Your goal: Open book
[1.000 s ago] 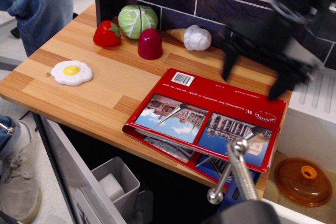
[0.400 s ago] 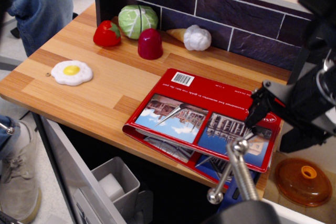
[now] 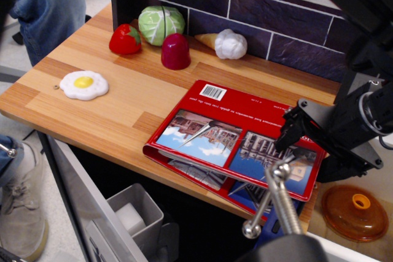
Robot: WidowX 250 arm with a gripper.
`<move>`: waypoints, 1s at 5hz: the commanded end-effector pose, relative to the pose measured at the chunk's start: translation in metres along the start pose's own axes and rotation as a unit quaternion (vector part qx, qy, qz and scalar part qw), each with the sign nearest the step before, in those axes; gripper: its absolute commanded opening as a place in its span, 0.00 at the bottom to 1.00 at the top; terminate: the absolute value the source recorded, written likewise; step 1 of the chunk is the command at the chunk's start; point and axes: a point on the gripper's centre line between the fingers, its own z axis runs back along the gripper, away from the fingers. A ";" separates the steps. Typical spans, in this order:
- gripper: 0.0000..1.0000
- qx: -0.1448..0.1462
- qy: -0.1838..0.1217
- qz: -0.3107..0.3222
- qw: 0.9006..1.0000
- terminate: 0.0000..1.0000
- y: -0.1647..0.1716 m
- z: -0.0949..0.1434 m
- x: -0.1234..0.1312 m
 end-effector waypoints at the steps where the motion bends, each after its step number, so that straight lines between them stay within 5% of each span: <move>1: 1.00 0.027 0.003 -0.030 0.999 0.00 0.058 0.024 0.015; 3: 1.00 -0.005 0.017 -0.066 0.998 0.00 0.160 0.038 0.001; 5: 1.00 -0.002 0.015 -0.089 0.996 0.00 0.262 0.018 -0.007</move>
